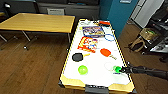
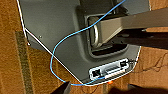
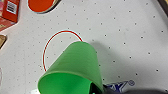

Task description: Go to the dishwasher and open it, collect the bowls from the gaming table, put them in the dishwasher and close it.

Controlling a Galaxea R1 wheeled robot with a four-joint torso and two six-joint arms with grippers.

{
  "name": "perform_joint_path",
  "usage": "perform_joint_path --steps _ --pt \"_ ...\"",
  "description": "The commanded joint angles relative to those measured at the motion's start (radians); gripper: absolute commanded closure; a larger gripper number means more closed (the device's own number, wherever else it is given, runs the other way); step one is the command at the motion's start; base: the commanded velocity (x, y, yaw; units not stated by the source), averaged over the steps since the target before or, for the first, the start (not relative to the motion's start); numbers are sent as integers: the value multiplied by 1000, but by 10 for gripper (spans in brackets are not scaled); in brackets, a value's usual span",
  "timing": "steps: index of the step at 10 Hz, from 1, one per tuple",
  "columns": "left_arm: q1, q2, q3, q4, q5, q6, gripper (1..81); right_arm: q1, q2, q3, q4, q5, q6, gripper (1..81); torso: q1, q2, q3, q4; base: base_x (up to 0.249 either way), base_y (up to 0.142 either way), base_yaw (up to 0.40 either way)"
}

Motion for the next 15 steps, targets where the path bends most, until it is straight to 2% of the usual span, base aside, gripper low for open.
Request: perform_joint_path --steps 1,3,5,7,9,10,11,12,14,15 --pt "13 0 6 -2 72 4 10 213 -167 152 33 -71 11 811 0 0 0 0 0 0 0" --pt "13 12 8 4 64 6 10 303 -334 366 18 -172 57 811 0 0 0 0 0 0 0" --pt "12 26 8 13 62 6 10 347 -517 535 -51 -244 111 811 0 0 0 0 0 0 0" --pt "6 29 21 13 61 6 10 318 -700 709 -152 -250 152 811 0 0 0 0 0 0 0" --pt "6 -6 105 13 55 7 10 180 -866 834 -237 -229 169 811 0 0 0 0 0 0 0" --pt "6 -52 190 13 23 7 10 54 -923 863 -258 -165 169 811 0 0 0 0 0 0 0" --pt "3 -116 297 13 -10 6 10 -84 -948 871 -289 -45 166 811 0 0 0 0 0 0 0" --pt "-10 -196 412 12 -11 6 10 -219 -948 867 -301 59 163 811 0 0 0 0 0 0 0" --pt "-28 -353 608 12 -13 6 10 -453 -904 836 -306 264 158 811 0 0 0 0 0 0 0" --pt "-42 -412 679 7 -13 6 10 -536 -866 816 -306 328 158 811 0 0 0 0 0 0 0"
